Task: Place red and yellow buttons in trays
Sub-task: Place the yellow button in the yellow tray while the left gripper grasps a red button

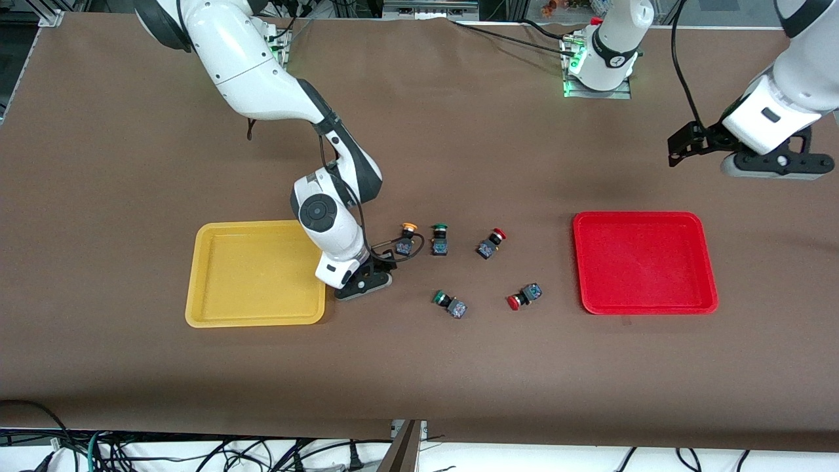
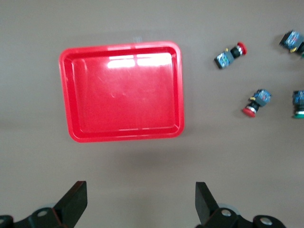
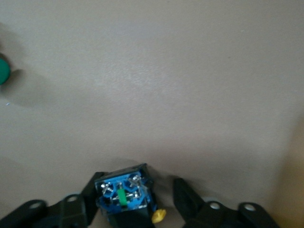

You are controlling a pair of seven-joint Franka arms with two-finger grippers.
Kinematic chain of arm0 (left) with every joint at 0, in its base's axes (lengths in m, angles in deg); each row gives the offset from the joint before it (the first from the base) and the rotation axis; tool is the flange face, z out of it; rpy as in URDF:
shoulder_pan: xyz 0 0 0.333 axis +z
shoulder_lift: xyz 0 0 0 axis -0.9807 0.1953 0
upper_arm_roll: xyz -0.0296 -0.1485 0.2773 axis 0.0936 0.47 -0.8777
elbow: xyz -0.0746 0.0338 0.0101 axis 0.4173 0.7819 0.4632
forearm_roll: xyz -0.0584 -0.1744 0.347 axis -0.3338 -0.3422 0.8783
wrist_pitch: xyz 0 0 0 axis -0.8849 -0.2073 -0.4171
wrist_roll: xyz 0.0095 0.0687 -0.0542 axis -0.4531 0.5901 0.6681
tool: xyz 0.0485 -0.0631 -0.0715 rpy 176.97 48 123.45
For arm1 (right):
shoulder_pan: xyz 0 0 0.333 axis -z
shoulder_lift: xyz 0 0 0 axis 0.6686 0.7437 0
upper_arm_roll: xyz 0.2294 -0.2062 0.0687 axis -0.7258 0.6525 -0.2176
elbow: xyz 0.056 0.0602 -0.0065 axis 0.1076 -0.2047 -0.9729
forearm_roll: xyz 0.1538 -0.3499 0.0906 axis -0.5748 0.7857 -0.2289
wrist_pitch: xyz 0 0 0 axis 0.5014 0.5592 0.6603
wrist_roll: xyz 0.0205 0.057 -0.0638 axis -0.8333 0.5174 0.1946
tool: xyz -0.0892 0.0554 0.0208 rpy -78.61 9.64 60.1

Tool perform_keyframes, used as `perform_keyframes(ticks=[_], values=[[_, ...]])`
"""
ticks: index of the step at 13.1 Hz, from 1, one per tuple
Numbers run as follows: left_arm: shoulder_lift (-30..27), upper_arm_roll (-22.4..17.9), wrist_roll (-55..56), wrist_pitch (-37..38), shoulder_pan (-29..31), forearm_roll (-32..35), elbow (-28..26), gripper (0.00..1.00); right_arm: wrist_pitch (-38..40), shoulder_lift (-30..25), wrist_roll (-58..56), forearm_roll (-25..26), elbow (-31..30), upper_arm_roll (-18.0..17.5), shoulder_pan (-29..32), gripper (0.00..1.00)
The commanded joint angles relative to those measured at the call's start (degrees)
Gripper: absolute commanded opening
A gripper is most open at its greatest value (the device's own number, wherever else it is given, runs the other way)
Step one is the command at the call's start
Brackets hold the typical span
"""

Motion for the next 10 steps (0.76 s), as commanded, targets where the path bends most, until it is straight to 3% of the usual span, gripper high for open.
perform_keyframes(ticks=[1,4,7,8,9,10], values=[[11.1,1.0,-0.7,1.0,-2.3,-1.4,4.8,1.0,7.7,-3.1,0.4,0.1,1.6,1.9,0.6,0.0],[27.8,1.7,-12.2,-1.8,-5.3,-1.5,17.4,1.0,20.3,-10.0,-5.8,0.3,1.8,7.2,2.3,0.0],[37.9,2.1,-26.9,-11.0,-7.3,-1.6,23.0,1.0,21.1,-11.4,-17.2,0.0,-2.1,14.4,3.6,0.04],[40.2,2.2,-30.1,-15.4,-7.5,-1.7,23.5,1.0,20.3,-10.9,-17.8,-0.5,-3.9,15.0,5.3,0.26],[43.5,2.2,-32.8,-20.4,-7.3,-1.8,24.9,1.0,17.6,-10.1,-17.8,-1.2,-5.7,14.9,8.0,0.77],[45.0,2.2,-34.2,-22.1,-6.8,-2.7,25.2,1.0,15.2,-9.6,-18.0,-2.1,-7.0,14.8,9.4,0.98]])
